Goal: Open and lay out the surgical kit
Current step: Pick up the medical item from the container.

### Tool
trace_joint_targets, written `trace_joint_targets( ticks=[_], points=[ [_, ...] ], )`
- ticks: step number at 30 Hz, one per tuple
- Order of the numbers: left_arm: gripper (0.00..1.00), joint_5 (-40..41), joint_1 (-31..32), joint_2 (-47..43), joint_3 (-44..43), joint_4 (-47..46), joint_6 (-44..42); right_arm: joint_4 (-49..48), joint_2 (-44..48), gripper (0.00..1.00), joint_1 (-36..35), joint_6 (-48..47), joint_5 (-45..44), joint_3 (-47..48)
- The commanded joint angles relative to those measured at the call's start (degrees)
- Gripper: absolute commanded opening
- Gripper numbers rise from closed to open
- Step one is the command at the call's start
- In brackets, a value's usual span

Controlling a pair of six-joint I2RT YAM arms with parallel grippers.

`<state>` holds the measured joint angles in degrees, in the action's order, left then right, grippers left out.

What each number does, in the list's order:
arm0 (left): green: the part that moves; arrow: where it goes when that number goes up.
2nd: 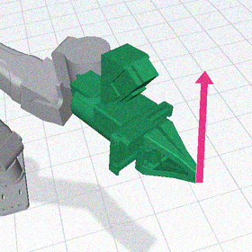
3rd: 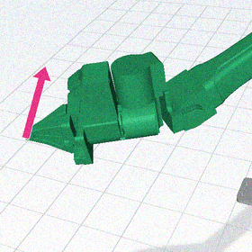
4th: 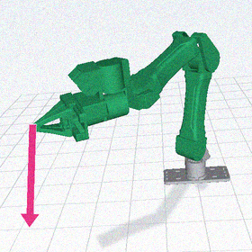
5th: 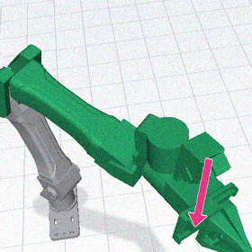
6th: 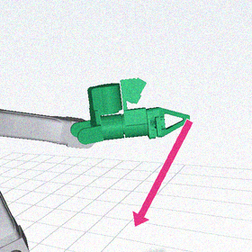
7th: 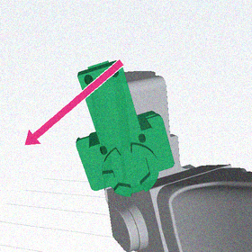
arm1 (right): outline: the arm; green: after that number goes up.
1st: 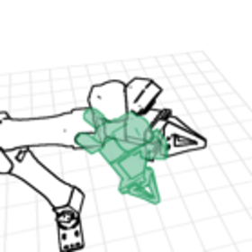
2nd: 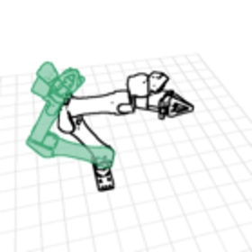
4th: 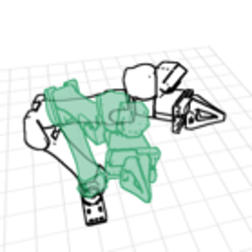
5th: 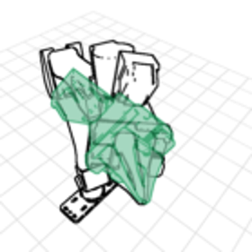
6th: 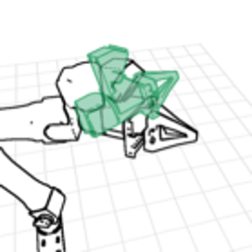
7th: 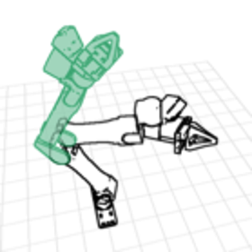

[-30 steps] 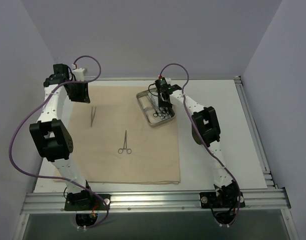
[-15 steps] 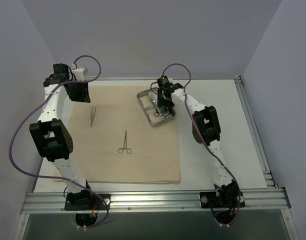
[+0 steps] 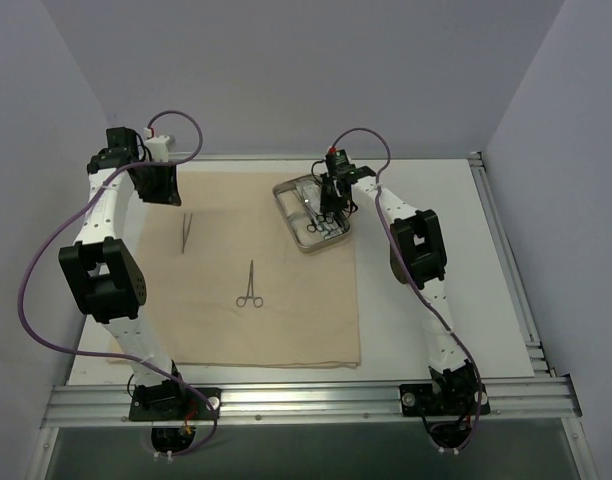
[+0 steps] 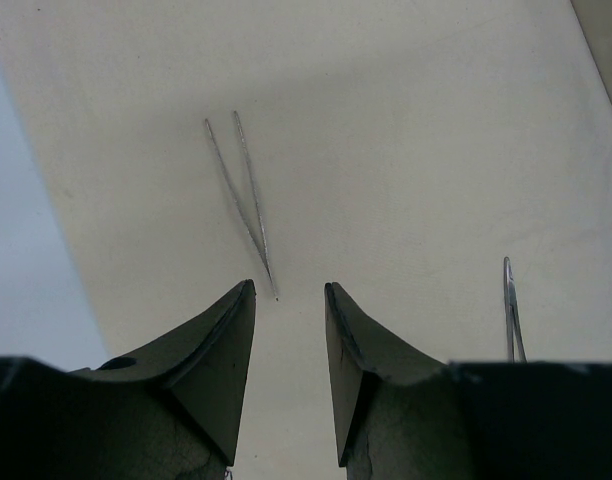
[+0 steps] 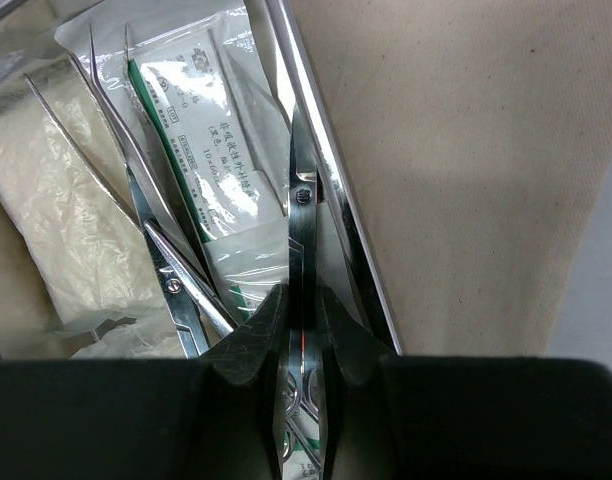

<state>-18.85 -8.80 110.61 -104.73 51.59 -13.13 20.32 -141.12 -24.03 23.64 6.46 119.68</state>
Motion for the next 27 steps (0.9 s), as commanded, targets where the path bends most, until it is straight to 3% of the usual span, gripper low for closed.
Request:
trace_joint_targets(
  ticks=[1, 12, 27],
  points=[
    [0.43, -1.5, -0.4, -2.2, -1.9, 0.1, -0.2, 1.7, 2.3, 0.00, -0.5, -1.6, 0.5, -1.8],
    [0.43, -1.4, -0.4, -2.4, -2.2, 0.2, -0.2, -5.7, 10.3, 0.00, -1.7, -3.9, -3.0, -6.1],
    [0.43, -1.0, -0.4, -2.5, -2.0, 0.1, -0.4, -10.1, 13.5, 0.00, -2.7, -2.7, -3.7, -7.3]
  ],
)
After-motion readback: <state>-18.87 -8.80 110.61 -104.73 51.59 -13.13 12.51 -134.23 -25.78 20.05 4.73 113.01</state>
